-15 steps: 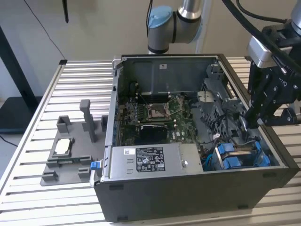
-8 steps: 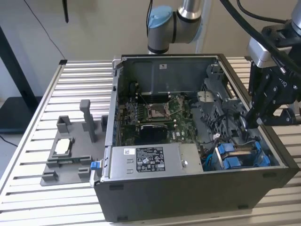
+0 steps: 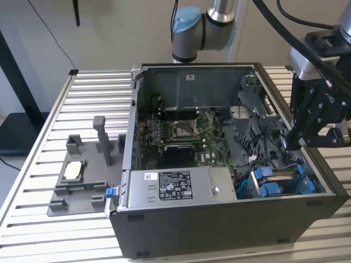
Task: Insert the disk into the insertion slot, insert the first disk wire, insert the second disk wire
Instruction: 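Insert the first disk wire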
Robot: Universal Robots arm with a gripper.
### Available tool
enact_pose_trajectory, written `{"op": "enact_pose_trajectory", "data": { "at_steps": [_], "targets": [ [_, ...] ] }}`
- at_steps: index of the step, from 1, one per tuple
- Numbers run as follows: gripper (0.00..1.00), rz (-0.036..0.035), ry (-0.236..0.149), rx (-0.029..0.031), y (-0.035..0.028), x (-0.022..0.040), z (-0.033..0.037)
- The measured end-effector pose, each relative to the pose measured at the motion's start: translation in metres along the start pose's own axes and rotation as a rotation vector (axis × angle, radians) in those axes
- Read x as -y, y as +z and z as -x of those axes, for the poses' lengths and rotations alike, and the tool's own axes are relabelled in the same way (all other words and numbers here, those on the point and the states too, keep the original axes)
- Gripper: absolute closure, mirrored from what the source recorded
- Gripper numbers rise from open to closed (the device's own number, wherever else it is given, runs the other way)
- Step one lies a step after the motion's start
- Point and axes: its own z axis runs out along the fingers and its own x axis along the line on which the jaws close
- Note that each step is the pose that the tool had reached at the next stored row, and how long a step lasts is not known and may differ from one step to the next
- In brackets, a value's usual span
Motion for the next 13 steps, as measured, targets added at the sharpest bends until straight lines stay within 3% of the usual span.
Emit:
{"op": "enact_pose_trajectory", "data": {
  "at_steps": [4,9,13],
  "targets": [
    [0.81,0.0137,0.003,-0.0002,0.0037,0.0031,-0.0009],
    [0.81,0.024,0.006,-0.0003,0.0094,0.0064,-0.0026],
    [0.81,0.0381,0.008,-0.0004,0.0116,0.0079,-0.0033]
  ]
}}
